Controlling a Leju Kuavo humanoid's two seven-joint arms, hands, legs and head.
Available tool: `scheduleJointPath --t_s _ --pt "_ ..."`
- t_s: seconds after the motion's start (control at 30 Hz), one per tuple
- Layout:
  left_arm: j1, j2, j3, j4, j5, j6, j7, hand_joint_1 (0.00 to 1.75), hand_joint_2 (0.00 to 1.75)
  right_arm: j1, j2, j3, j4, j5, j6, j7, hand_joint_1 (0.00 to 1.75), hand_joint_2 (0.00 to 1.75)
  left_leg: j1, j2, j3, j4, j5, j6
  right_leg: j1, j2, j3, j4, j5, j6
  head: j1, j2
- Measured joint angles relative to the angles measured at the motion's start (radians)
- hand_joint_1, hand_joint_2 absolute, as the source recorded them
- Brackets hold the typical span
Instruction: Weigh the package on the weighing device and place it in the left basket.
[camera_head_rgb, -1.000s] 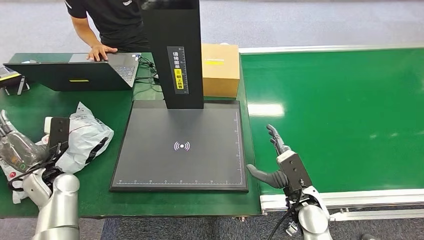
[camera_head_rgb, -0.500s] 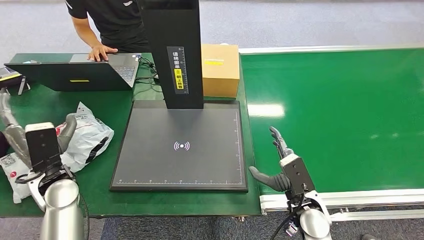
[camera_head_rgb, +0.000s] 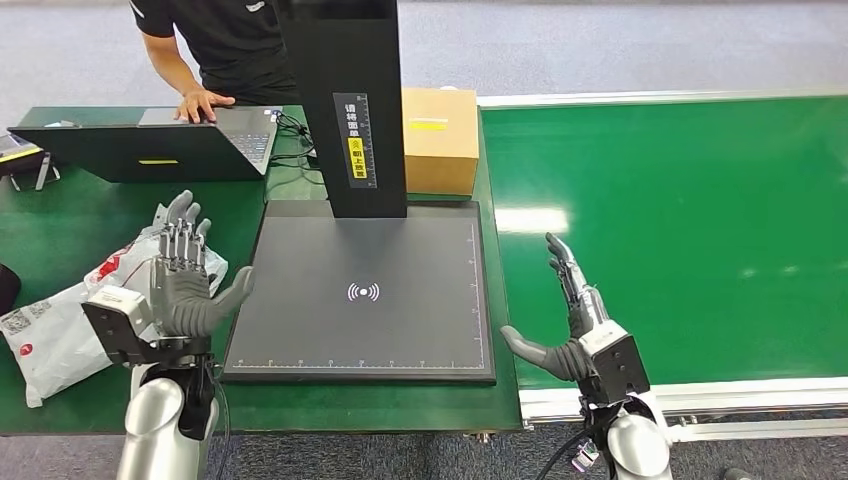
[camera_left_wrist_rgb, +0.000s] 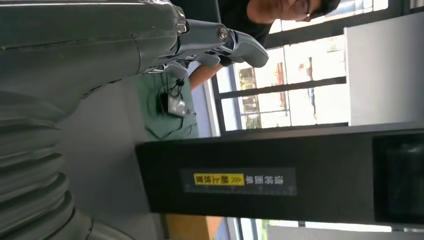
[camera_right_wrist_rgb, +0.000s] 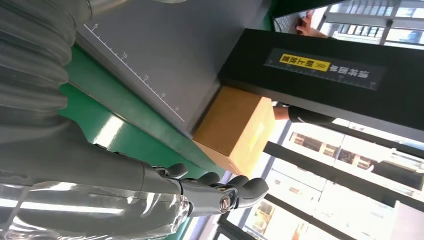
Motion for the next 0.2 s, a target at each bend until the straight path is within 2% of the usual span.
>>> scheduleJointPath --t_s 0.2 --pt "0.017 -0.001 -0.014 0.033 0.010 -0.011 -0.009 0.00 1.75 0.009 0.000 0.003 -0.015 -0.001 0.003 -0.024 0.00 1.75 0.000 0.000 0.000 0.000 0.000 0.000 0.000 0.000 0.000 0.000 0.000 0.000 0.000 0.000"
